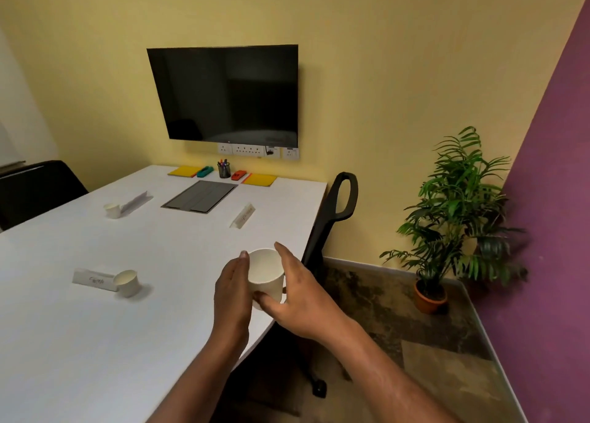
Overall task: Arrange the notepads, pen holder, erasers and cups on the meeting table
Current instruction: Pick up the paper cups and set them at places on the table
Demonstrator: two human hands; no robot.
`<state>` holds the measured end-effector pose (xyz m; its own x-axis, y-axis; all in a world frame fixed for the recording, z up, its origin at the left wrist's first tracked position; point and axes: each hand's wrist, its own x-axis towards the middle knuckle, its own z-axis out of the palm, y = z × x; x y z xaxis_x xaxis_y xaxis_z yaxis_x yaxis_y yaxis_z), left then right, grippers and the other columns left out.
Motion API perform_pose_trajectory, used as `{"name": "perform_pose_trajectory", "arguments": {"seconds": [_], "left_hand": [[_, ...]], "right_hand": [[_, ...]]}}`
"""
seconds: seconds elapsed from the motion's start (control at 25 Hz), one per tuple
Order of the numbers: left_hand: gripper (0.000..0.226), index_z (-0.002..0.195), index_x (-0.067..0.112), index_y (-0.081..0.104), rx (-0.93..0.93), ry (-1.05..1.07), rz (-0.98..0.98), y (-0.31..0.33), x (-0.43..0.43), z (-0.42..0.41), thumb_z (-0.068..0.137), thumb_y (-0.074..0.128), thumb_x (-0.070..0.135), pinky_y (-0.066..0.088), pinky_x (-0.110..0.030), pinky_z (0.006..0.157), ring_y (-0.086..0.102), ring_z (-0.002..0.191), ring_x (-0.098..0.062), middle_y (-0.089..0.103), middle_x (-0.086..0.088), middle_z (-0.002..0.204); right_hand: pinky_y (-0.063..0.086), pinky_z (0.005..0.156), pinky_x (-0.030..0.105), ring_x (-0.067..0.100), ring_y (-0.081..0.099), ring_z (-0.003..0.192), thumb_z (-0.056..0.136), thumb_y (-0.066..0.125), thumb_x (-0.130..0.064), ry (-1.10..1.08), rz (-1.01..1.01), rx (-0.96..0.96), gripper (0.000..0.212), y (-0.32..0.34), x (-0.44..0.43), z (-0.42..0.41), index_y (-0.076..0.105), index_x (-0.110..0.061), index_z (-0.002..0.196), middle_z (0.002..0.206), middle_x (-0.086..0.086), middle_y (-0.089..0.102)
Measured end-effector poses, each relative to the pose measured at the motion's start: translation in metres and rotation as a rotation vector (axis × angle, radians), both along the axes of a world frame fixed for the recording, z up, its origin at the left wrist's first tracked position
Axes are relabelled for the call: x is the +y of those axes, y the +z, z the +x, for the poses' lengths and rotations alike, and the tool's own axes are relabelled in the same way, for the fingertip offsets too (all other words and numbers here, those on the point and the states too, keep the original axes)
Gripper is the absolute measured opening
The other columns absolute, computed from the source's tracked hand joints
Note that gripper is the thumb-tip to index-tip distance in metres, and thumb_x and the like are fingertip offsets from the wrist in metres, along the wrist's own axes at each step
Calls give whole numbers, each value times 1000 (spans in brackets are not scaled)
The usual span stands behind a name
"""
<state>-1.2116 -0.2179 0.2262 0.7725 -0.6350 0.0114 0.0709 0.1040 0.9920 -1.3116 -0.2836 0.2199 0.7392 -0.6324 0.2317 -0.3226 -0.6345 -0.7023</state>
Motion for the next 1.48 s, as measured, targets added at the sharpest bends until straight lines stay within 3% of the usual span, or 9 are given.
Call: {"name": "perform_pose_trajectory", "arguments": {"seconds": [0.32, 0.4, 0.56, 0.72, 0.84, 1.0, 1.2, 1.36, 1.48], "left_hand": [[39, 124, 18, 59, 141, 122, -78, -2, -129, 5, 95, 42, 37, 47, -33, 85, 60, 110, -22, 63, -5, 123], [40, 125, 19, 58, 144, 97, -70, 0, -188, 8, 95, 41, 40, 48, -32, 83, 60, 107, -21, 63, -4, 122], [44, 125, 24, 58, 154, 65, -51, 8, -276, 19, 91, 40, 46, 47, -42, 99, 60, 112, -20, 62, -2, 124], [50, 127, 25, 57, 163, 95, -67, 11, -354, 31, 87, 44, 52, 45, -44, 103, 59, 114, -19, 61, 0, 126], [46, 117, 27, 61, 181, 140, -63, 13, -408, 34, 86, 44, 56, 49, -38, 96, 61, 107, -15, 64, 1, 119], [39, 91, 29, 64, 204, 214, -68, 14, -470, 36, 90, 39, 58, 49, -27, 70, 66, 85, -9, 69, 4, 96], [46, 87, 23, 65, 178, 391, -107, 14, -552, 24, 95, 33, 55, 47, -25, 62, 66, 79, -12, 70, -3, 93], [45, 99, 19, 66, 166, 497, -82, 21, -611, 15, 97, 32, 49, 52, -33, 81, 66, 94, -20, 69, -9, 108], [46, 124, 16, 59, 121, 595, -56, 24, -650, 18, 98, 33, 44, 46, -40, 101, 60, 112, -22, 62, -8, 125]], "right_hand": [[28, 103, 22, 12, 26, 139, 87, 59, -49, 0, -12, 4, 87, 12, -107, 5, -1, -37, 149, 156, -11, 16], [25, 103, 21, 10, 23, 140, 87, 59, -47, -16, 25, 16, 87, 15, -164, 10, -1, -36, 149, 157, -11, 14], [23, 107, 21, 8, 20, 142, 86, 61, -44, -73, 74, -31, 87, 20, -250, 25, 1, -37, 149, 157, -11, 15], [22, 108, 23, 10, 19, 143, 86, 63, -42, -97, 109, -63, 88, 23, -320, 40, 2, -37, 149, 158, -9, 13], [24, 110, 26, 12, 20, 143, 85, 63, -41, -62, 81, -42, 89, 27, -375, 44, 3, -33, 150, 158, -6, 15], [29, 113, 34, 16, 24, 142, 84, 64, -43, 18, 60, -22, 91, 28, -448, 49, 5, -27, 151, 158, -1, 18], [22, 105, 21, 13, 22, 142, 83, 65, -44, 180, 22, -37, 93, 22, -546, 51, 5, -26, 152, 158, -2, 16], [24, 100, 20, 14, 25, 140, 82, 66, -44, 332, 29, -9, 94, 30, -615, 54, 4, -29, 151, 157, -4, 18], [30, 93, 21, 17, 35, 135, 79, 70, -41, 414, 12, -6, 97, 36, -664, 66, 4, -29, 150, 154, 0, 28]]}}
